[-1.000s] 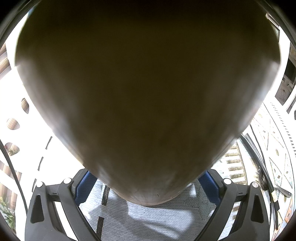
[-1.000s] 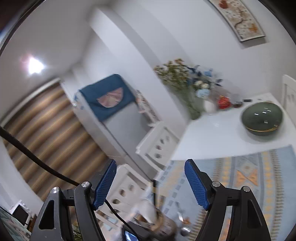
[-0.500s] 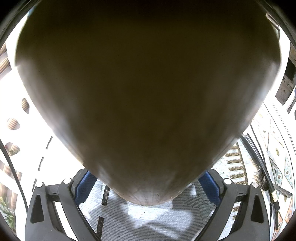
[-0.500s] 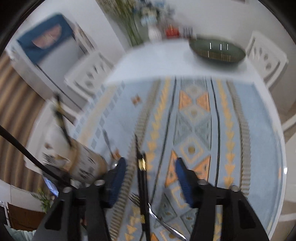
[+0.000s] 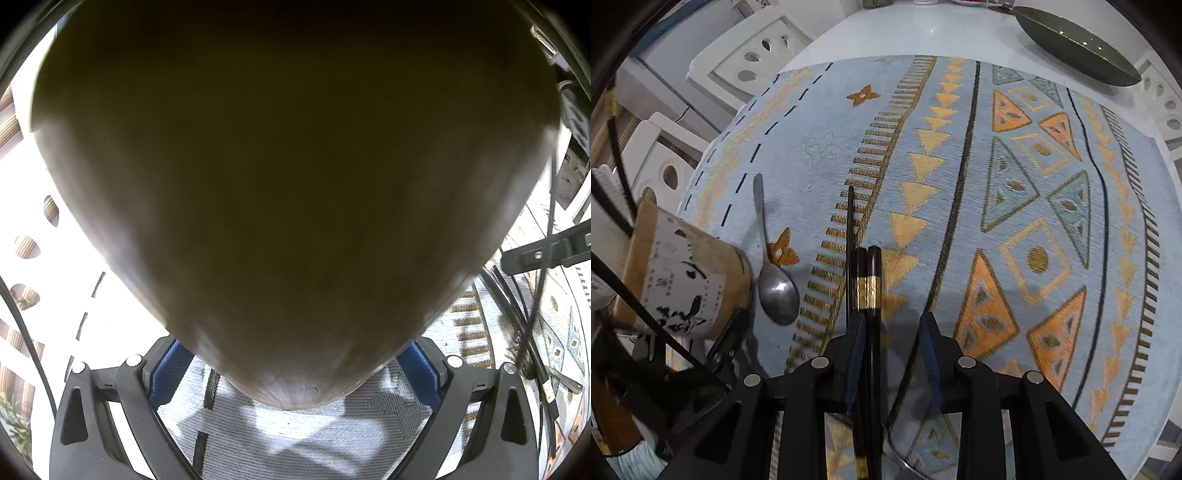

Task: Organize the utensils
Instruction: 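Reach the right tool to the pile and grasp a black chopstick, then lift the black chopstick with the right tool toward the cup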

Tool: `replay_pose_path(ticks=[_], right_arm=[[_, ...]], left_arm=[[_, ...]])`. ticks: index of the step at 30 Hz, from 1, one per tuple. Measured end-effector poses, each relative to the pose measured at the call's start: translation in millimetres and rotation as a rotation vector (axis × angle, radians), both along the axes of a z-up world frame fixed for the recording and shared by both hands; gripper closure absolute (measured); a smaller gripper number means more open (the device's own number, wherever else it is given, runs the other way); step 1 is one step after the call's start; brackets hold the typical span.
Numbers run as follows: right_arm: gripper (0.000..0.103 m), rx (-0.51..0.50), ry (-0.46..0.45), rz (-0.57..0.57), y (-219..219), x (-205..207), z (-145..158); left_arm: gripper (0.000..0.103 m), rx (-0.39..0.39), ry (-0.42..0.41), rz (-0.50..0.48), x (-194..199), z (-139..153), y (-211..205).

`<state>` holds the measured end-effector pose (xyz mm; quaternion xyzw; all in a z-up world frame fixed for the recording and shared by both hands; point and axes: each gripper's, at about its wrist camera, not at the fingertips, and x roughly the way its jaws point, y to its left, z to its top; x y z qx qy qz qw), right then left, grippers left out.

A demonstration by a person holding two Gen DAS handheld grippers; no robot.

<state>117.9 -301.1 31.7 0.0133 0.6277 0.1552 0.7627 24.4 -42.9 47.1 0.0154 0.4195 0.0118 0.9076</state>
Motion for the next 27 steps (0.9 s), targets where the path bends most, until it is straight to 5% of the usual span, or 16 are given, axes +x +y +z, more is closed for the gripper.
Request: replay_pose_path(ticks=[11, 21, 25, 27], right_arm=[[0.074, -0.024, 0.031, -0.019, 0.1, 4.3, -10.5], [0.073, -0.197, -0.003, 0.056, 36.6, 9.6, -16.3], [0.097, -0.181, -0.046, 0.083, 42.3, 9.3, -13.3], [0.097, -0.148, -0.053, 0.06, 32.5, 7.3, -8.1]], left_arm=[[0.004, 0.0, 0.0, 0.0, 0.1, 0.1, 1.1], [0.004, 0.001, 0.0, 0.0, -0.3, 0.2, -0.7], [0.004, 0.001, 0.0, 0.0, -0.4, 0.2, -0.7], [0.004, 0.0, 0.0, 0.0, -0.2, 0.3, 0.3]])
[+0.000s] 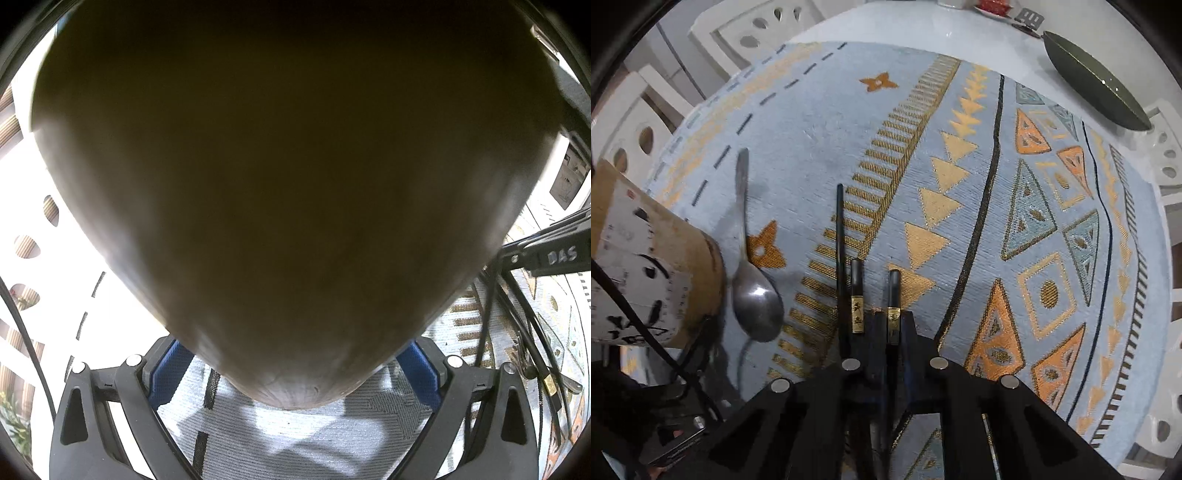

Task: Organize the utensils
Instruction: 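Lift the black chopstick with the right tool toward the cup, then insert the chopstick into the cup held by the left tool, release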

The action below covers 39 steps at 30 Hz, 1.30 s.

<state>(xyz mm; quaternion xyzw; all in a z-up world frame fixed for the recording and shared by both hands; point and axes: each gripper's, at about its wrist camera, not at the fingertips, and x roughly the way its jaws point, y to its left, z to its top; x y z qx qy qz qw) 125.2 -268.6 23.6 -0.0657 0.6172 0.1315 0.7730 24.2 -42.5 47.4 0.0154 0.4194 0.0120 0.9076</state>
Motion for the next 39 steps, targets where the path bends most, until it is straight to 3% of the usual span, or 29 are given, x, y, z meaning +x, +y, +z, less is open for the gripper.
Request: replay_pose_path(ticks=[4, 10, 13, 18, 23, 30, 34, 39], right_arm=[[0.097, 0.101, -0.076, -0.058, -29.7, -10.7, 34.4], [0.097, 0.223, -0.247, -0.151, -77.0, -37.4, 109.1], [0.097, 0.216, -0.317, -0.206, -82.5, -50.0, 134.1], [0.097, 0.323, -0.396, -0.27, -107.9, -68.7, 165.3], [0.097, 0.369, -0.589, -0.239, -108.4, -86.7, 218.0], [0.097, 0.479, -0.768, -0.178, -89.2, -88.5, 285.9], [0.097, 0.625, -0.824, -0.129, -72.5, -85.3, 320.1], [0.097, 0.736, -0.808, -0.057, -38.9, -75.2, 330.3]], left_arm=[[0.004, 0.001, 0.0, 0.0, -0.3, -1.6, 1.0], [0.004, 0.001, 0.0, 0.0, -0.4, -1.6, 1.1], [0.004, 0.001, 0.0, 0.0, -0.4, -1.6, 1.1], [0.004, 0.0, 0.0, 0.0, -0.7, -1.6, -0.7], [0.004, 0.0, 0.0, 0.0, -0.6, -1.5, 0.7], [0.004, 0.001, 0.0, 0.001, -0.6, -1.4, 0.9], [0.004, 0.001, 0.0, 0.001, -0.6, -1.4, 1.2], [0.004, 0.0, 0.0, 0.001, -0.9, -1.5, -0.6]])
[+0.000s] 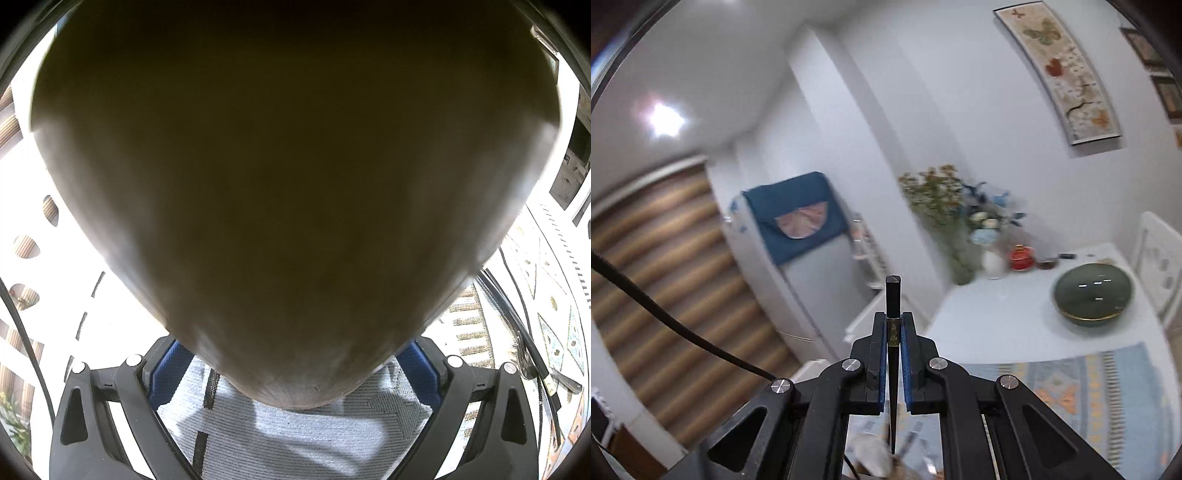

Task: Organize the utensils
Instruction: 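Insert the chopstick into the cup held by the left tool, release, then reach the right tool to the pile and grasp a metal spoon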

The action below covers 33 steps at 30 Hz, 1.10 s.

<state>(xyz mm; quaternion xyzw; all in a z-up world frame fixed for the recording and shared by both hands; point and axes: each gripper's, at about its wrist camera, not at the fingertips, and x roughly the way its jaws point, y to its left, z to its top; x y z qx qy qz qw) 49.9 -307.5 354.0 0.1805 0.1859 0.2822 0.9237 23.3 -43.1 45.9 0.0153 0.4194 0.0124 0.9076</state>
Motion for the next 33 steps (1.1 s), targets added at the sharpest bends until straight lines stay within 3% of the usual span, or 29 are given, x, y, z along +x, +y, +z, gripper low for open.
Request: replay_pose_path(ticks=[5, 14, 27, 28, 31, 33], right_arm=[[0.097, 0.035, 0.073, 0.103, 34.2, 12.2, -18.8], [0.097, -0.168, 0.058, 0.089, 85.2, 6.6, -57.3], [0.096, -0.226, 0.026, 0.102, 94.5, 3.2, -74.0], [0.091, -0.229, 0.036, 0.111, 95.1, 4.1, -75.1], [0.051, -0.239, 0.041, 0.117, 92.3, 2.4, -74.0], [0.05, -0.221, 0.01, 0.124, 86.7, -2.3, -67.4]], left_arm=[[0.004, 0.0, 0.0, 0.0, -0.1, 0.0, -0.1], [0.004, 0.0, 0.0, 0.0, -0.1, 0.1, 0.1], [0.004, 0.001, 0.0, 0.001, 0.0, 0.1, 1.1], [0.004, 0.0, 0.0, 0.001, 0.2, 0.2, 2.2], [0.004, 0.002, 0.0, 0.001, 0.0, 0.0, 0.3], [0.004, 0.003, 0.0, 0.002, 0.2, -0.3, 0.0]])
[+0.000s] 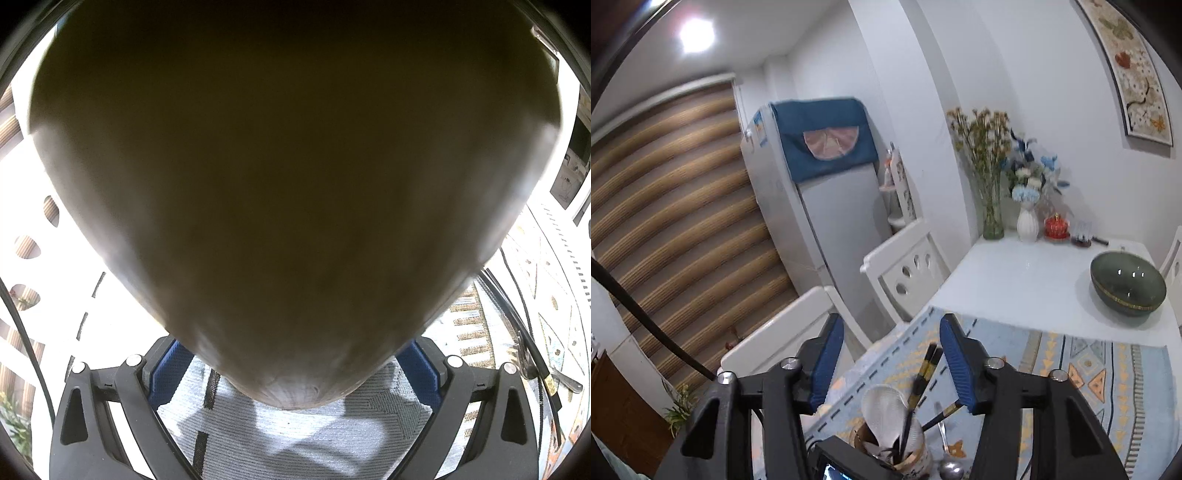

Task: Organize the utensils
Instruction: 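Reach the right tool to the pile and grasp a metal spoon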

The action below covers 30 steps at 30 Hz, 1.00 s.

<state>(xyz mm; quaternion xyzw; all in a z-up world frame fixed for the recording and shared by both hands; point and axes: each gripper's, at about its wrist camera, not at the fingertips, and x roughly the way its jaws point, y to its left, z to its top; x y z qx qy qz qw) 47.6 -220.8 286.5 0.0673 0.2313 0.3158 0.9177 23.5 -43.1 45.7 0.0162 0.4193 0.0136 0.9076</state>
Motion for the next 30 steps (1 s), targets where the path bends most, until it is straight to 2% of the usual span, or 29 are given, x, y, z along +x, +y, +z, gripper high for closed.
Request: replay_pose_path(ticks=[4, 8, 15, 19, 21, 26, 30], right_arm=[[0.05, 0.026, -0.043, -0.05, -18.7, -4.3, 18.7], [0.05, 0.088, -0.047, -0.105, -50.2, -4.5, 33.5], [0.048, 0.109, -0.001, -0.234, -106.0, 0.8, 31.3], [0.048, 0.103, 0.09, -0.277, -133.1, 12.2, 11.3], [0.048, 0.055, 0.162, -0.283, -143.8, 22.4, -10.0], [0.049, -0.094, 0.347, -0.216, -151.2, 63.3, -71.8], [0.049, -0.13, 0.445, -0.106, -136.8, 107.1, -115.7]], left_arm=[[0.004, -0.001, 0.0, 0.0, -0.6, 0.5, -2.7], [0.004, -0.001, 0.0, 0.0, -0.8, 0.6, -4.1], [0.004, -0.001, 0.0, 0.0, -0.7, 0.6, -3.3], [0.004, -0.001, 0.0, 0.0, -0.7, -0.8, -2.2], [0.004, -0.001, 0.0, 0.0, -0.7, -1.6, -4.0], [0.004, 0.001, 0.0, 0.0, -0.8, -1.5, -4.5], [0.004, 0.004, 0.0, 0.001, -0.8, -0.2, -4.9]])
